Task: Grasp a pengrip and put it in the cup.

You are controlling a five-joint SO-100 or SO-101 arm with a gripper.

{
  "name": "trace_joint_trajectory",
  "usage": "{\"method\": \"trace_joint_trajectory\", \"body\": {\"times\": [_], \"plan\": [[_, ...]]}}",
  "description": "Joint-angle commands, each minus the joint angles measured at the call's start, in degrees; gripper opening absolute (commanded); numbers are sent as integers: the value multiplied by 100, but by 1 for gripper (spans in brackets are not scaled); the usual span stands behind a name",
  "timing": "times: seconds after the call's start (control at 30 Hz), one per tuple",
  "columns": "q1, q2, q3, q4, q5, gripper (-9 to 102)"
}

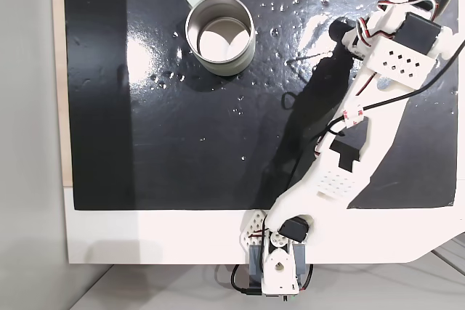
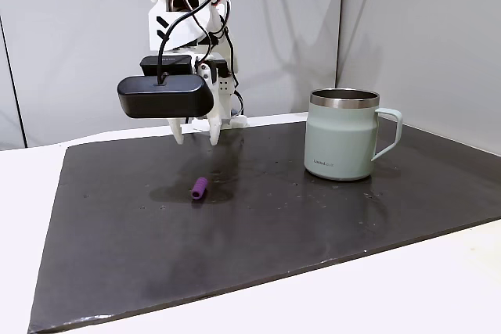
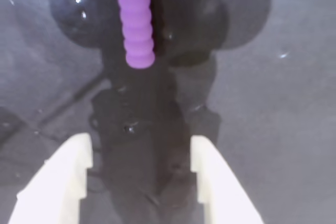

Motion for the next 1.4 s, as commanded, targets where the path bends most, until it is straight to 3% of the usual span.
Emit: {"method": "trace_joint_trajectory", "body": {"times": [0.0, 0.4, 1.1, 1.37], "plan": [[88, -62, -694, 44, -70, 24], [35, -1538, -2681, -35, -149, 24], [-167, -2918, -3524, -132, -167, 24], [-158, -3050, -3533, -185, -141, 0]]}}
